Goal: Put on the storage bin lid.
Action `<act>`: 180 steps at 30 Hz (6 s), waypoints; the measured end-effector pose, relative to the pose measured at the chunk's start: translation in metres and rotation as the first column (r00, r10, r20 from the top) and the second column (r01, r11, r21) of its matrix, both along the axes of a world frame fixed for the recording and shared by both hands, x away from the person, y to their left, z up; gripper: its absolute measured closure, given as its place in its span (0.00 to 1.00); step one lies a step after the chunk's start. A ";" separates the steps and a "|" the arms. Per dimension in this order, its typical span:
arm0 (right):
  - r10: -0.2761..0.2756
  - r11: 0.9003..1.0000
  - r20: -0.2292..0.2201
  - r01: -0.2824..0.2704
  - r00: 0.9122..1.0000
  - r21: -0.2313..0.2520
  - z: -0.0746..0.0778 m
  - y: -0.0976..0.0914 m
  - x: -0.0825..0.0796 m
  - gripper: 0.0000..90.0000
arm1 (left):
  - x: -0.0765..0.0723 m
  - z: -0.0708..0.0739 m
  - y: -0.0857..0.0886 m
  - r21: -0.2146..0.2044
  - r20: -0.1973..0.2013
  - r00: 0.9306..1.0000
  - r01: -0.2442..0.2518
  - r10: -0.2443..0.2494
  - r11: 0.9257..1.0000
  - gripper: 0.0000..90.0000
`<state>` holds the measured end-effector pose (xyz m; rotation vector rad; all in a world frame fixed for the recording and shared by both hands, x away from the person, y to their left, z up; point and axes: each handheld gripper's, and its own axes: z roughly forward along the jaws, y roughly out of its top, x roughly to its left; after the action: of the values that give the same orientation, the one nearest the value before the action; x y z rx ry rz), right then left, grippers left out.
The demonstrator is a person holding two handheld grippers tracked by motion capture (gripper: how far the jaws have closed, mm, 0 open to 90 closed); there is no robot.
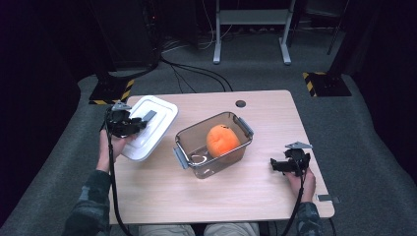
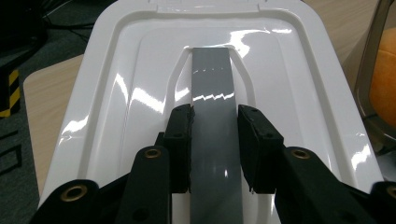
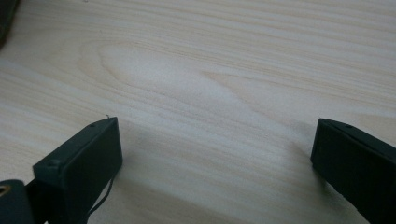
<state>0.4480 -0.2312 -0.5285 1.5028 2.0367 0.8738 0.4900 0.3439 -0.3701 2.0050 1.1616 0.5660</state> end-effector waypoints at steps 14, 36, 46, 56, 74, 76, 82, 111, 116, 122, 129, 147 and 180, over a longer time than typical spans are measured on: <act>0.002 1.000 0.001 -0.002 1.000 -0.001 0.000 0.000 0.000 0.02 | 0.000 0.013 -0.018 0.008 0.013 0.999 0.051 -0.051 0.999 0.74; 0.002 1.000 0.000 -0.002 1.000 0.000 0.000 0.000 0.000 0.02 | -0.004 0.028 -0.053 0.025 0.033 0.989 0.141 -0.142 0.990 0.74; 0.002 1.000 0.000 -0.002 1.000 0.000 0.000 0.000 0.000 0.02 | -0.003 0.029 -0.067 0.018 0.026 0.983 0.182 -0.182 0.983 0.74; 0.001 1.000 -0.001 -0.001 1.000 -0.001 0.000 0.000 0.000 0.02 | -0.002 0.031 -0.082 0.017 0.018 0.975 0.221 -0.222 0.975 0.74; 0.001 1.000 -0.001 -0.001 1.000 0.000 0.000 0.000 0.000 0.02 | -0.001 0.037 -0.109 0.014 0.016 0.958 0.285 -0.285 0.958 0.74; 0.001 1.000 -0.001 -0.001 1.000 0.000 0.000 0.000 0.000 0.02 | -0.001 0.036 -0.112 0.011 0.017 0.957 0.291 -0.291 0.957 0.74; 0.001 1.000 -0.001 -0.001 1.000 -0.001 0.000 0.000 0.000 0.01 | 0.000 0.036 -0.120 0.008 0.007 0.947 0.321 -0.321 0.947 0.74; 0.002 1.000 0.000 -0.002 1.000 -0.001 0.000 0.000 0.000 0.02 | 0.001 0.034 -0.149 0.010 -0.015 0.908 0.419 -0.419 0.908 0.74; 0.002 1.000 0.000 -0.002 1.000 -0.003 0.000 0.000 0.000 0.02 | 0.001 0.036 -0.154 0.009 -0.017 0.902 0.431 -0.431 0.902 0.74; 0.002 1.000 0.000 -0.002 1.000 -0.003 0.000 0.000 0.000 0.02 | 0.003 0.032 -0.161 0.011 -0.029 0.891 0.453 -0.452 0.892 0.74; 0.002 1.000 0.000 -0.002 1.000 -0.003 0.000 0.000 0.000 0.02 | 0.004 0.027 -0.171 0.017 -0.047 0.881 0.472 -0.470 0.882 0.74; 0.002 1.000 0.001 -0.002 1.000 -0.002 0.000 0.000 0.000 0.02 | 0.006 0.024 -0.184 0.035 -0.071 0.872 0.487 -0.484 0.872 0.74; 0.003 1.000 0.000 -0.003 1.000 -0.002 0.000 0.000 0.000 0.02 | 0.011 -0.010 -0.214 0.049 -0.158 0.848 0.518 -0.506 0.854 0.74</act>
<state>0.4482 -0.2313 -0.5285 1.4991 2.0399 0.8720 0.5011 0.1301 -0.3801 2.3420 0.6284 0.2059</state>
